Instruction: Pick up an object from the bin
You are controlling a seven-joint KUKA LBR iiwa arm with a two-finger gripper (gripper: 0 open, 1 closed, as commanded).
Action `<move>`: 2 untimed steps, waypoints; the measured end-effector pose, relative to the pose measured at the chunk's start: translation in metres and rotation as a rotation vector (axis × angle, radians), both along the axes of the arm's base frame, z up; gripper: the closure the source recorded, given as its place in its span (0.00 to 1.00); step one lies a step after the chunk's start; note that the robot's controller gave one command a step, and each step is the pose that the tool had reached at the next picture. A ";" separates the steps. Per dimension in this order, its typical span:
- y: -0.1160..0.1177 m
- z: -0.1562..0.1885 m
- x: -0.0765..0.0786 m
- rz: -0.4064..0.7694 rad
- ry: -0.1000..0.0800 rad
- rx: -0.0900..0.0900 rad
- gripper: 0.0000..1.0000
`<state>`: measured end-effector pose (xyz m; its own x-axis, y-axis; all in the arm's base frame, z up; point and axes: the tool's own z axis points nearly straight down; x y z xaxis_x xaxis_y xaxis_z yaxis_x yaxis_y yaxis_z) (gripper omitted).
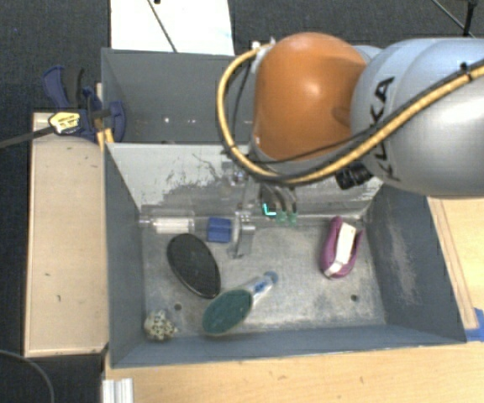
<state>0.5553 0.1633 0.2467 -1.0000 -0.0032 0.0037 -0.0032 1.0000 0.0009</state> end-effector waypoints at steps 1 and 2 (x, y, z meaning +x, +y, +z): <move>-0.014 -0.157 -0.020 0.191 -0.001 0.000 0.00; 0.055 -0.174 0.035 0.088 -0.011 0.002 0.00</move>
Offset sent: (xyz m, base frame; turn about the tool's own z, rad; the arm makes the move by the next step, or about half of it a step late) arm -0.0195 -0.0140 -0.1547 -0.1920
